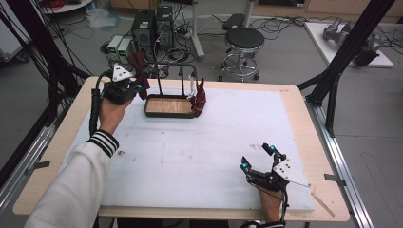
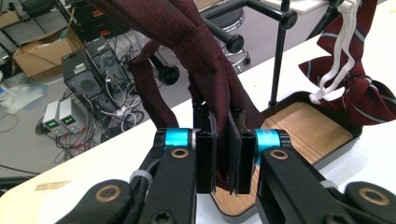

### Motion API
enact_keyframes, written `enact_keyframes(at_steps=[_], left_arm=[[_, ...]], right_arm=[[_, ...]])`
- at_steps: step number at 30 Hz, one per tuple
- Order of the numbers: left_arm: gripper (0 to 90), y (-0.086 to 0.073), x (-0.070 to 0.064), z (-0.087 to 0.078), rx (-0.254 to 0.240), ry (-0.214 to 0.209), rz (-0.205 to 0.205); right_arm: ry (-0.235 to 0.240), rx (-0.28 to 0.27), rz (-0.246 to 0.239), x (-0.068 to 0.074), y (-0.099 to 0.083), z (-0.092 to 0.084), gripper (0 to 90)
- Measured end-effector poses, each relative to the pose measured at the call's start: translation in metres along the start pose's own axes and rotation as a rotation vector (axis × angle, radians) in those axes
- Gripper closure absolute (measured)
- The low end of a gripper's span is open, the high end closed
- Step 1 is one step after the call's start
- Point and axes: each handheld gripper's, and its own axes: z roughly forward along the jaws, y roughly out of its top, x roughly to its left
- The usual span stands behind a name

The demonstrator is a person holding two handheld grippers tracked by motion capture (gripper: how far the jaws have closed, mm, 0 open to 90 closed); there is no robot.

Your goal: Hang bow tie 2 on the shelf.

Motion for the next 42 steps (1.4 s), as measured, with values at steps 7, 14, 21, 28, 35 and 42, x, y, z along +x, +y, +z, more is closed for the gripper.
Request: enact_keyframes(at_steps=[7,14,21,28,35,42], left_arm=[[83.1,-0.003,0.003,0.006,0.012,-0.05,0.016],[83.0,0.002,0.005,0.01,0.011,-0.07,0.05],[83.0,-0.003,0.009,0.017,0.02,-0.098,0.046],[83.0,-0.016,0.007,0.027,0.039,-0.132,0.046],[83.1,-0.024,0.004,0.036,0.078,-0.146,0.048],[83.4,-0.03,0.005,0.044,0.127,-0.155,0.046]], right_arm=[[-0.001,0.001,0.0,0.0,0.0,0.0,9.4],[-0.001,0.003,0.004,0.001,0.0,0.0,9.4],[-0.001,0.002,0.002,0.001,0.0,0.0,9.4],[-0.001,0.002,0.001,0.001,0.0,0.0,9.4],[-0.002,0.0,-0.001,0.001,0.0,0.0,9.4],[-0.003,0.0,0.0,0.001,0.0,0.0,9.4]])
